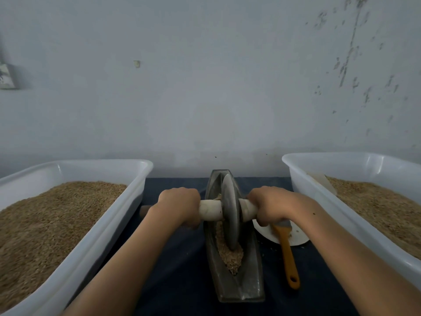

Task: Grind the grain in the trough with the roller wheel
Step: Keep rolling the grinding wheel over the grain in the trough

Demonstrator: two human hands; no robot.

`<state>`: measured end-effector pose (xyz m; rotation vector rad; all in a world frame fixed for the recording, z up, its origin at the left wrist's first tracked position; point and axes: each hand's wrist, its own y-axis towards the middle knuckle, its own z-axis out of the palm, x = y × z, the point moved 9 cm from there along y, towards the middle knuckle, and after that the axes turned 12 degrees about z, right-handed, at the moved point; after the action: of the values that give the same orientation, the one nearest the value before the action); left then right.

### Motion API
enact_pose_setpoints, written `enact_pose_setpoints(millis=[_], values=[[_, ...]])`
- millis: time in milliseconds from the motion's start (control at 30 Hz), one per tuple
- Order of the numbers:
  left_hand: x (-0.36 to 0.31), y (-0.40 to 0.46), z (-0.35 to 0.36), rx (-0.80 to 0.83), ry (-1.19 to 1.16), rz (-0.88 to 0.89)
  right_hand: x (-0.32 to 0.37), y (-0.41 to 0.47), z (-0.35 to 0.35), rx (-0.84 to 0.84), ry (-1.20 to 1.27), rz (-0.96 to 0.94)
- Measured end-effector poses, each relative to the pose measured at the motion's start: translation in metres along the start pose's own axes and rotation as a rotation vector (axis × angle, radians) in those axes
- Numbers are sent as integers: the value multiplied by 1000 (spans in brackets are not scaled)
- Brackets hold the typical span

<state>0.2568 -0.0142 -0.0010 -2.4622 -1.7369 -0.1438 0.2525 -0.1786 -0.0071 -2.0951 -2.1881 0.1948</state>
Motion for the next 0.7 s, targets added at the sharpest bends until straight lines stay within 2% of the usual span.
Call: enact_pose_setpoints(millis=[67,200,267,367,467,533,600,700], values=[[-1,1,-7,-96,32,-18,1,2,-5,-105,-32,-1],[1,2,-13,-275,36,-47,9,-2,-21,-435,-24,-53],[0,1,-12,-301,30,-42,11,-3,-22,-474,-26,-64],[0,2,-11,-247,33,-33,8,0,-18,-380,-72,-50],[0,3,-5,-96,6,-13,6,3,-8,-162,-98,-51],[0,2,2,10,-39,10,6,1,-5,-82,-85,-55],[0,2,5,48,-67,19,6,-1,-4,-66,-79,-48],[0,4,-1,-39,-35,8,6,1,-6,-136,-77,-34]])
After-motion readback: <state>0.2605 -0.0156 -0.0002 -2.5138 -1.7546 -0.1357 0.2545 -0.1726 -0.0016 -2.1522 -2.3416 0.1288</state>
